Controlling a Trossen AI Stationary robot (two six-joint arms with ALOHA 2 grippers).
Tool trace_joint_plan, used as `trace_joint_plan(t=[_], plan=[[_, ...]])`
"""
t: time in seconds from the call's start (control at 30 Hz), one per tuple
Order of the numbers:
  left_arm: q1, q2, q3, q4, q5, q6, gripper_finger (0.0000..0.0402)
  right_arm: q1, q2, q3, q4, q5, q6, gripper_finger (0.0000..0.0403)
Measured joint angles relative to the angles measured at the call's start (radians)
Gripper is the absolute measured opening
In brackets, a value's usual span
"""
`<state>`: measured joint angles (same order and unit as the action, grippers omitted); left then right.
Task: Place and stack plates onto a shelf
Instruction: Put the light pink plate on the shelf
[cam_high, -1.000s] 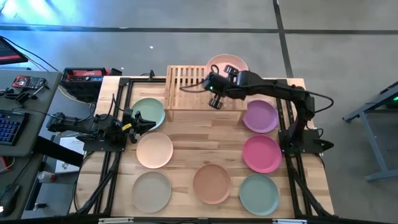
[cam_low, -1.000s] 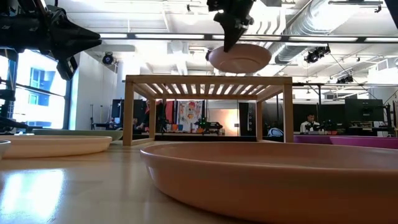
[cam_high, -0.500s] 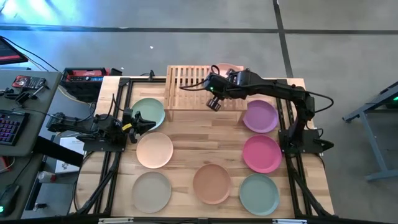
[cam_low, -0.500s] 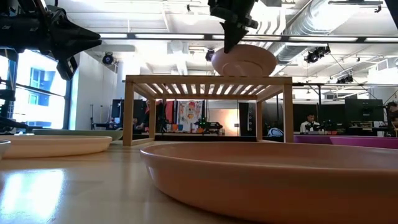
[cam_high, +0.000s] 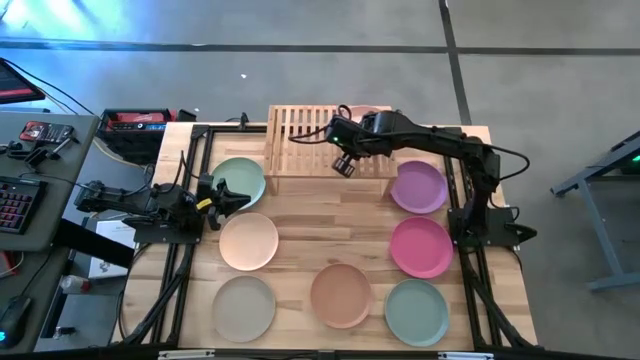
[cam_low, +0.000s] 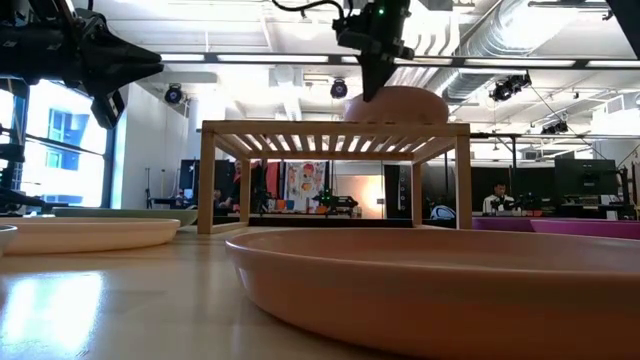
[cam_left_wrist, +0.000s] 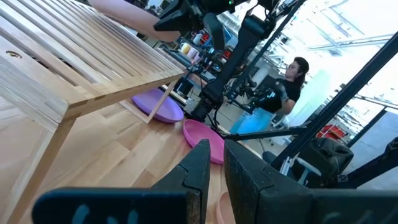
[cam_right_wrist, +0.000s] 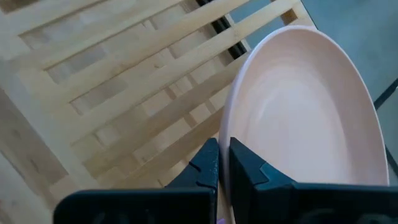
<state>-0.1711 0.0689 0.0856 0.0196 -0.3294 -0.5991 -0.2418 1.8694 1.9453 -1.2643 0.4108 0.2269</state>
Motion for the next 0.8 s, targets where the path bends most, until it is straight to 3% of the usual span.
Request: trace_joint_plan(t=[0.6,0.8], plan=[[0.000,0.000,0.000,-0.001,0.000,0.000,0.0035,-0.079,0.010,0.002,-0.006,-0.282,0.008,0.0000],[0.000,0.000,0.000,0.000,0.000,0.000,0.0035,-0.092,0.029,0.002,-0.014,-0.315,0.006,0.0000]])
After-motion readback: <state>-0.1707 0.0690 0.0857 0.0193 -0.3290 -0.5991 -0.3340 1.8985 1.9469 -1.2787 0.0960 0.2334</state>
